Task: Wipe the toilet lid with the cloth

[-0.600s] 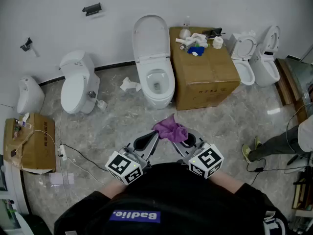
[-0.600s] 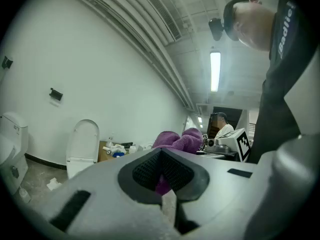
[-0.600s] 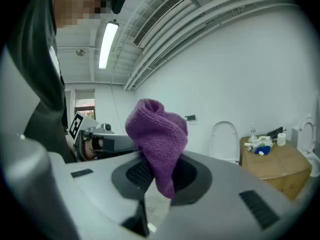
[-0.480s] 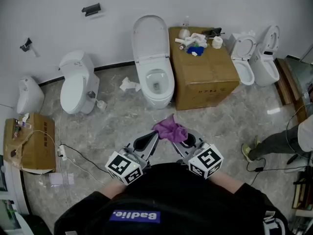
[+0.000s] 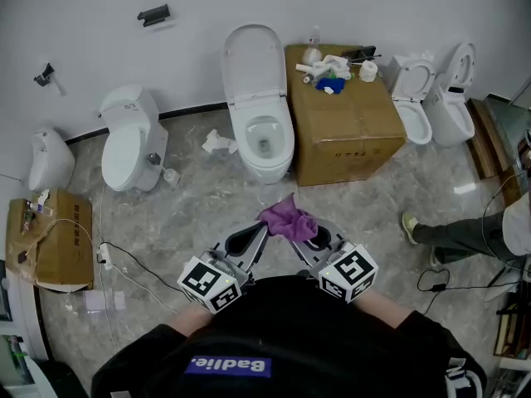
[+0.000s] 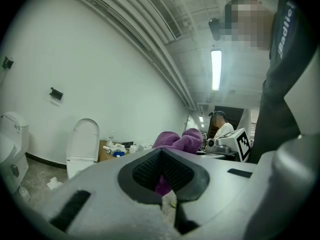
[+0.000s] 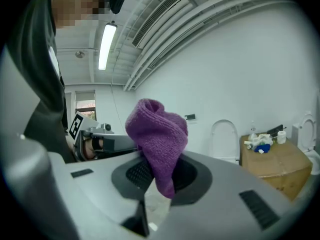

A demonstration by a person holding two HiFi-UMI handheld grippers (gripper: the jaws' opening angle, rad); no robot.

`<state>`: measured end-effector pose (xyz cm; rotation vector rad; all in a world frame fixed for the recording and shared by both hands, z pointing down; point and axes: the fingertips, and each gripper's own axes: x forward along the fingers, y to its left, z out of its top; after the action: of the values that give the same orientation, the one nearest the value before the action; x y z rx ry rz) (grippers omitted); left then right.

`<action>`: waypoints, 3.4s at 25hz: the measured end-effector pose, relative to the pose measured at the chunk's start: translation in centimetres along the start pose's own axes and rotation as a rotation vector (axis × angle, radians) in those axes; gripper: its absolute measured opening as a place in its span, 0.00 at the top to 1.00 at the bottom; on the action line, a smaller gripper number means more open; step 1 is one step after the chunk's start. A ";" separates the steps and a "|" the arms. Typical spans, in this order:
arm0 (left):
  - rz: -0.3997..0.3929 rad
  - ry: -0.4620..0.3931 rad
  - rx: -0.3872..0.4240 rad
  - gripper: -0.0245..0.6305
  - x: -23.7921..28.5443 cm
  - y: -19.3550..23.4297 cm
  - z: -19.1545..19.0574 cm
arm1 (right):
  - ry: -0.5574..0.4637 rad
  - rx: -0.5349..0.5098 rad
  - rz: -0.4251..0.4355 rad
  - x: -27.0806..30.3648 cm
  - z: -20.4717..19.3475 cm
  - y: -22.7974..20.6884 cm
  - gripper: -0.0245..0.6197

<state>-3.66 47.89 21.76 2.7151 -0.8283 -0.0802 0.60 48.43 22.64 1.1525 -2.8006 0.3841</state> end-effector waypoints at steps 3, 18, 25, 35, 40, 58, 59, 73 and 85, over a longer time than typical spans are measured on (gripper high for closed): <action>0.019 -0.006 0.002 0.94 1.2 -0.4 0.1 | -0.011 0.005 0.007 -0.8 -0.1 -1.4 0.86; 0.176 -0.031 0.006 0.94 7.0 -0.7 -0.4 | 0.003 0.020 0.098 -3.5 -0.5 -8.2 0.86; 0.172 -0.034 0.014 0.94 8.7 1.5 -0.9 | 0.020 0.010 0.095 -1.4 -1.1 -10.3 0.86; 0.097 -0.042 0.020 0.94 12.5 12.2 2.5 | 0.037 -0.007 0.004 8.4 1.6 -15.3 0.86; 0.035 -0.026 0.044 0.94 13.1 19.2 5.3 | 0.050 0.002 -0.034 15.8 3.9 -16.3 0.86; -0.008 -0.023 0.012 0.94 15.8 31.7 8.2 | 0.048 0.056 -0.135 26.9 6.5 -23.0 0.86; 0.002 -0.026 0.012 0.94 16.4 32.1 8.4 | 0.039 0.057 -0.130 27.1 6.6 -23.8 0.86; 0.222 -0.061 0.005 0.94 29.1 40.3 10.9 | 0.032 0.059 0.048 31.9 8.9 -38.9 0.86; 0.257 -0.028 -0.005 0.94 34.0 48.3 11.4 | 0.066 0.093 0.047 38.5 8.7 -45.8 0.86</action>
<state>-2.89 -12.09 26.61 2.5829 -1.1746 -0.0646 5.55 -11.36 30.02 1.0723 -2.7836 0.5520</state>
